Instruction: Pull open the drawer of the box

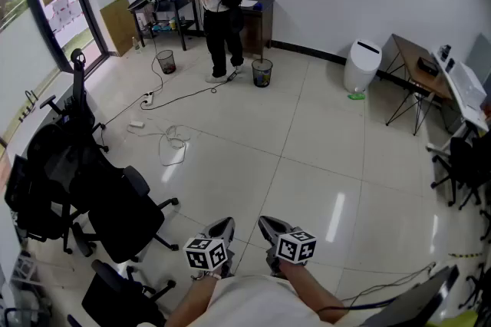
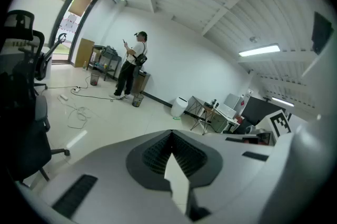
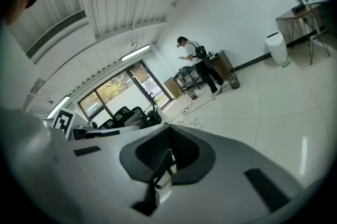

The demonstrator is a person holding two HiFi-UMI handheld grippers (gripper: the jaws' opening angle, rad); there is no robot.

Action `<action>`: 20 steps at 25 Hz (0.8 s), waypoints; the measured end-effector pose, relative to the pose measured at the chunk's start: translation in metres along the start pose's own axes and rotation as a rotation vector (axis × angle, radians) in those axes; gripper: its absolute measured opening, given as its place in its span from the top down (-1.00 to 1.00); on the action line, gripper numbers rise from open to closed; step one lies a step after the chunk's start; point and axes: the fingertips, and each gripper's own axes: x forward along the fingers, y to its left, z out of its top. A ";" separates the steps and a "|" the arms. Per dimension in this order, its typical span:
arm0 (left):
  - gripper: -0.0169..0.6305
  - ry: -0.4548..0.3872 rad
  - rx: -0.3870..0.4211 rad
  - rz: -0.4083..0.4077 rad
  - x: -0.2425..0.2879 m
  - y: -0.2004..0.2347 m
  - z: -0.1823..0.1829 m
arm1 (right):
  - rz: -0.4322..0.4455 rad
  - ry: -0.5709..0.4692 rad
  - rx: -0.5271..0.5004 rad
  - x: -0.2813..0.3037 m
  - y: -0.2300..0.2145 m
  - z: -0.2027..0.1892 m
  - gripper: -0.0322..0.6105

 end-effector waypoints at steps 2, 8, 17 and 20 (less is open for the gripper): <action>0.94 0.002 0.011 -0.012 0.008 -0.009 0.001 | -0.002 -0.009 0.001 -0.006 -0.007 0.005 0.94; 0.94 0.024 0.045 -0.061 0.037 -0.040 -0.003 | -0.028 -0.046 0.017 -0.029 -0.034 0.018 0.94; 0.94 0.093 0.117 -0.191 0.092 -0.106 -0.014 | -0.150 -0.148 0.066 -0.091 -0.092 0.037 0.94; 0.94 0.111 0.137 -0.238 0.108 -0.124 -0.018 | -0.195 -0.182 0.083 -0.108 -0.111 0.040 0.94</action>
